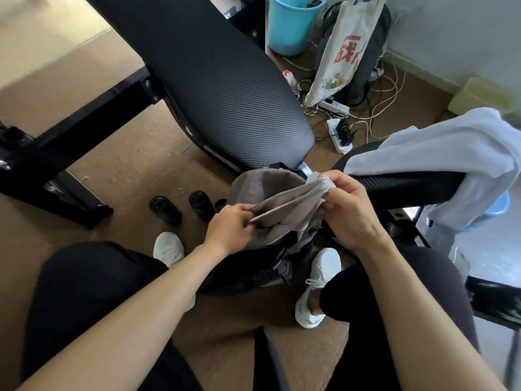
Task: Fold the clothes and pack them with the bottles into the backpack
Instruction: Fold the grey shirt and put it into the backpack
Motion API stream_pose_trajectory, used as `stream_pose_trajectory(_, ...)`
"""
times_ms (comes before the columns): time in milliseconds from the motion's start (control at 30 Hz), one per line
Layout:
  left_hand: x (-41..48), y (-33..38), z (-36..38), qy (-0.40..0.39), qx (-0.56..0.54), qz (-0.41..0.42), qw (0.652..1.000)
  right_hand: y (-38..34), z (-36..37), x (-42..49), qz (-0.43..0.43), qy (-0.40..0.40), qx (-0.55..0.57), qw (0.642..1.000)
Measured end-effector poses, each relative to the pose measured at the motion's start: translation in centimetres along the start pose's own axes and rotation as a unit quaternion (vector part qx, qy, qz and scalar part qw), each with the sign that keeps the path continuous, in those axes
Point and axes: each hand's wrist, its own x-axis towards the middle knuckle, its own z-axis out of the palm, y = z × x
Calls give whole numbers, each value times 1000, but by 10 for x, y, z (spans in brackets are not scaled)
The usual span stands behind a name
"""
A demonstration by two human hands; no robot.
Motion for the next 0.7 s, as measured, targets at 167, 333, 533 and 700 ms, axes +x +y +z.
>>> stream_pose_trajectory(167, 1, -11, -1, -24, -42, -78, 996, -15, -13, 0, -4, -18, 67, 998)
stream_pose_trajectory(333, -9, -11, 0, -75, -81, -92, 990, -16, -27, 1, -12, -15, 98, 995)
stream_pose_trajectory(533, -17, -6, 4, 30, 3, -10, 999, -15, -28, -2, 2, -49, 86, 995)
stream_pose_trajectory(700, -14, -2, 13, 85, 52, 103, 990, -15, -25, -3, 1, -87, 88, 992)
